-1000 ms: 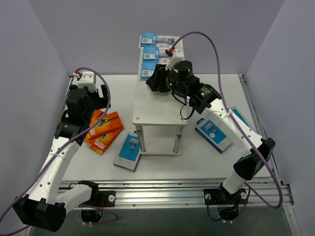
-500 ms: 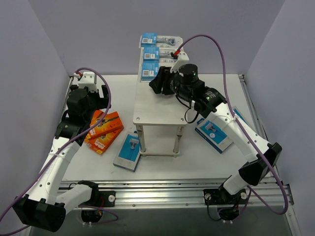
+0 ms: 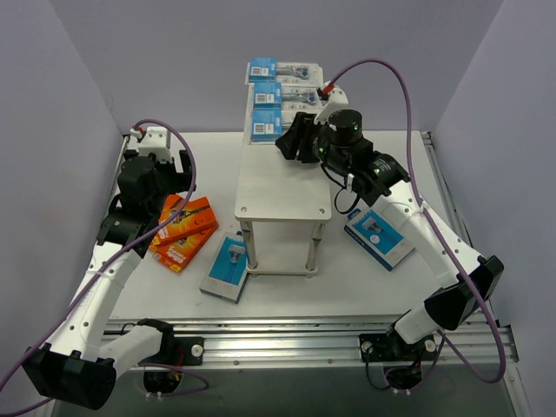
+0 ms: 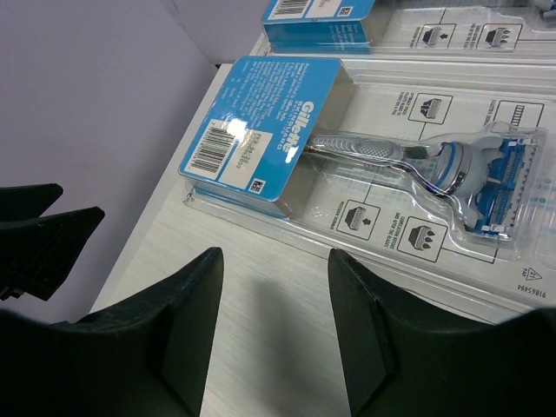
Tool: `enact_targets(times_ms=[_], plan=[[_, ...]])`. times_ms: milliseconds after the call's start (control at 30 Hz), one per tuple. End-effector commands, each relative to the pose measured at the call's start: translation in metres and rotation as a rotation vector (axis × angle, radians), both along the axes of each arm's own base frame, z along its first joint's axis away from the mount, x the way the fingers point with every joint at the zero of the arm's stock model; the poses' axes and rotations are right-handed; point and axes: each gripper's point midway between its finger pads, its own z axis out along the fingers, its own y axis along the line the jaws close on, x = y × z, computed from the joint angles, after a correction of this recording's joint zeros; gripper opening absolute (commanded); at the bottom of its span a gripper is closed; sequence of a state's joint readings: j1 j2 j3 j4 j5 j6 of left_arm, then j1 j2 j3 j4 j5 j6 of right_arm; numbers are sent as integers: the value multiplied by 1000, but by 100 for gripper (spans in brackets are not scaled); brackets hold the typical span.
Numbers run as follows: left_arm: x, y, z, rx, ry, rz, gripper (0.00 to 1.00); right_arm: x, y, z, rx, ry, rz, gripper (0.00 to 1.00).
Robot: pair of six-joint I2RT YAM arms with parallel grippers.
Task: Place and organize the shaving razors onto the shelf
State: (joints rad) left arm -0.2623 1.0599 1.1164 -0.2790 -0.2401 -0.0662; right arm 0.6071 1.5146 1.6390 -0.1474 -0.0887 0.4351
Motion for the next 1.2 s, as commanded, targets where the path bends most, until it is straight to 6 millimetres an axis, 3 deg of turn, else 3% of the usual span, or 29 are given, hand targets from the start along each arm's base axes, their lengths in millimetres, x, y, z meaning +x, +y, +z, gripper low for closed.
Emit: enact_targets(times_ms=[0,267,467,600,967,1167], plan=[[1,1,19,-7,-67,5,94,-2,-12,-28,-57,75,-18,48],[0,0,19,-7,-67,3,94,-1,-3,-32,-45,85,12,48],[0,1,20,-8,-70,5,94,-9,-4,-19,-33,59,25,48],[0,1,20,-7,-75,5,94,-18,-14,-8,-31,40,8,48],[-5,13,22,21,-105,53,94,-41,-44,-2,-35,30,-43,48],[-7,17,22,31,-118,72,94,-52,-72,5,-38,33,-121,48]])
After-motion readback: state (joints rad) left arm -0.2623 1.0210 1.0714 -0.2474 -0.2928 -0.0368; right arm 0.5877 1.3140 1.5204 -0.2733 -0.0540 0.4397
